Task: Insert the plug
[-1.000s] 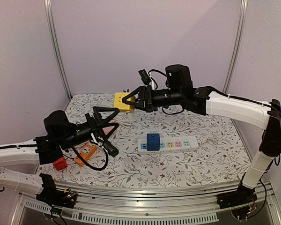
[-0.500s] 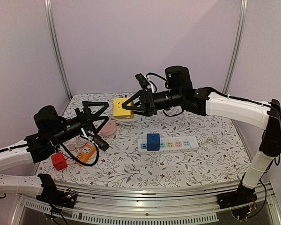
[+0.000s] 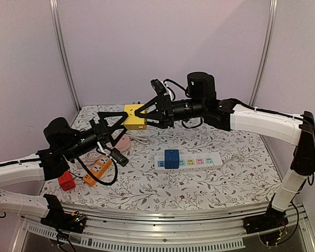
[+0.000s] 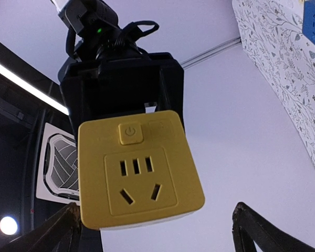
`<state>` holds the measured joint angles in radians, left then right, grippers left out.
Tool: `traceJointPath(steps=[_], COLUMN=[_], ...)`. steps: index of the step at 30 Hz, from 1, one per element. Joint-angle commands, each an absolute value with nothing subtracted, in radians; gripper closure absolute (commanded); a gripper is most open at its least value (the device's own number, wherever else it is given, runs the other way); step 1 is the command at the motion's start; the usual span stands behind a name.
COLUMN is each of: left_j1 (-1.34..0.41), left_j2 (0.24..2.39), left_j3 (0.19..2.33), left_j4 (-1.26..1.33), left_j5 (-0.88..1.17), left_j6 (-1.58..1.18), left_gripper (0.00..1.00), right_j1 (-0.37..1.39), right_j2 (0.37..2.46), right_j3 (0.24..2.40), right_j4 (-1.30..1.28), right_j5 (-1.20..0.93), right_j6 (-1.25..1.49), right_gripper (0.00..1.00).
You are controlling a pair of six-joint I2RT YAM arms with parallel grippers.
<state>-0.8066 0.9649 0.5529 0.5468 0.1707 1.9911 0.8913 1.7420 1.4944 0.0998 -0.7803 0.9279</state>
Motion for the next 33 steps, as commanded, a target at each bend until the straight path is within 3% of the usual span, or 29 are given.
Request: traceJointPath(steps=[1, 7, 15, 18, 22, 23, 27, 28, 29, 33], left_j1=[-0.791, -0.785, -0.786, -0.788, -0.790, -0.792, -0.831, -0.851, -0.873, -0.940], left_j2=[0.989, 1.010, 1.011, 1.010, 1.002, 0.995, 0.948, 0.934, 0.919, 0.928], left_j3=[0.605, 0.623, 0.595, 0.586, 0.581, 0.578, 0.569, 0.571, 0.578, 0.629], left_j4=[0.572, 0.577, 0.580, 0.587, 0.581, 0.574, 0.477, 0.437, 0.390, 0.221], left_j5=[0.176, 0.252, 0.302, 0.323, 0.305, 0.301, 0.196, 0.140, 0.078, -0.188], left_j6=[2.018, 2.042, 2.051, 2.051, 2.036, 2.032, 1.933, 1.886, 1.827, 1.573], left_gripper=[0.01, 0.01, 0.23, 0.47, 1.00, 1.00, 1.00, 1.00, 1.00, 1.00], right_j1=[0.903, 0.915, 0.923, 0.925, 0.922, 0.923, 0.921, 0.923, 0.931, 1.027], right_j2=[1.721, 1.723, 1.724, 1.728, 1.733, 1.732, 1.704, 1.681, 1.657, 1.531], right_j3=[1.497, 1.505, 1.513, 1.519, 1.517, 1.517, 1.523, 1.529, 1.533, 1.459], right_j4=[0.147, 0.147, 0.149, 0.148, 0.137, 0.122, -0.015, -0.095, -0.172, -0.271], right_j5=[-0.805, -0.816, -0.817, -0.821, -0.803, -0.787, -0.643, -0.566, -0.465, 0.032], right_j6=[0.934, 0.932, 0.930, 0.930, 0.927, 0.919, 0.820, 0.750, 0.701, 0.436], right_gripper=[1.00, 1.00, 1.00, 1.00, 1.00, 0.89, 0.19, 0.06, 0.02, 0.01])
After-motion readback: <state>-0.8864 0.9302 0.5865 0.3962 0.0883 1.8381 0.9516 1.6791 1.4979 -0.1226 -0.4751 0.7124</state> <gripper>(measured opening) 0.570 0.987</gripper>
